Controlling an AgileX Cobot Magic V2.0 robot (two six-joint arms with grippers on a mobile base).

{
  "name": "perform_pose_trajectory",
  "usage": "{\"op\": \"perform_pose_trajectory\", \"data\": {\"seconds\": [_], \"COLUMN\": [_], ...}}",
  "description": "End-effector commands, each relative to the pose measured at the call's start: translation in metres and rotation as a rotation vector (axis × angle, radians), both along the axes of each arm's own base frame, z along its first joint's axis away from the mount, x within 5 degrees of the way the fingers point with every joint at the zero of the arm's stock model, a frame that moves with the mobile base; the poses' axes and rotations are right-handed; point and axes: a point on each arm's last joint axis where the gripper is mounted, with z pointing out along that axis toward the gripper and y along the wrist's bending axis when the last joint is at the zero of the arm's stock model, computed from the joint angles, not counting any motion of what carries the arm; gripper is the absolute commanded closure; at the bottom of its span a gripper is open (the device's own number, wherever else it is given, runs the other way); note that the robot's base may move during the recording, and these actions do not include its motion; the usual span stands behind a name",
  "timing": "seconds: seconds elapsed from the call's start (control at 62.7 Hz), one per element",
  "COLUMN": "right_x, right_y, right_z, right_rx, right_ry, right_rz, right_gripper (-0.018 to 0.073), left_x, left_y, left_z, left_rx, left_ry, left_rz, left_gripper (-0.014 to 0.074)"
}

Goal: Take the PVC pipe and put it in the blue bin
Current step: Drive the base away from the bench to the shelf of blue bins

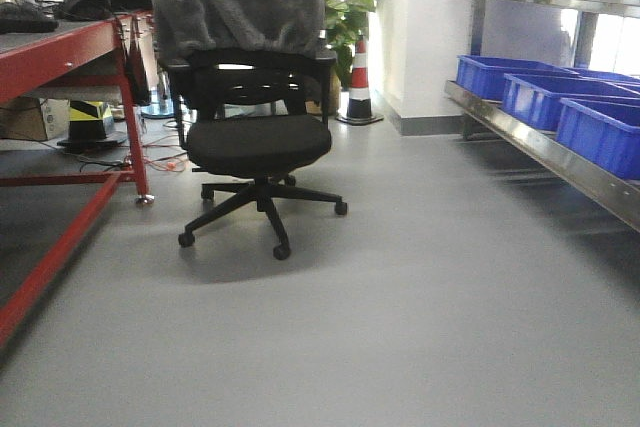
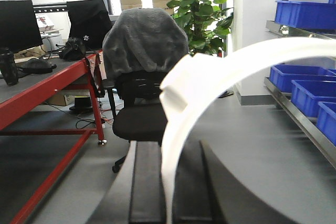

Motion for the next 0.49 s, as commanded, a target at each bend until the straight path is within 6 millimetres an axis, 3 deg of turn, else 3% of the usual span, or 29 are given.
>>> {"op": "perform_pose_trajectory", "data": {"seconds": [0.0,0.478], "right_x": [-0.0018,-0.0018], "right_y": [-0.0001,-0.0001], "right_z": [0.0029,0.0029], "right_rx": [-0.006,-0.006], "right_ry": [-0.033,-0.033], "right_rz": [0.001,0.001], "right_gripper": [0.0728,0.0728], "left_x": [-0.0008,-0.0008], "left_y": [0.0002,0.0002], "left_z": [0.003,0.0032], "left_rx": [-0.017,-0.017], "left_ry": [-0.035,-0.037], "left_rz": [0.001,0.001], "left_gripper": [0.0707,0.0707]}}
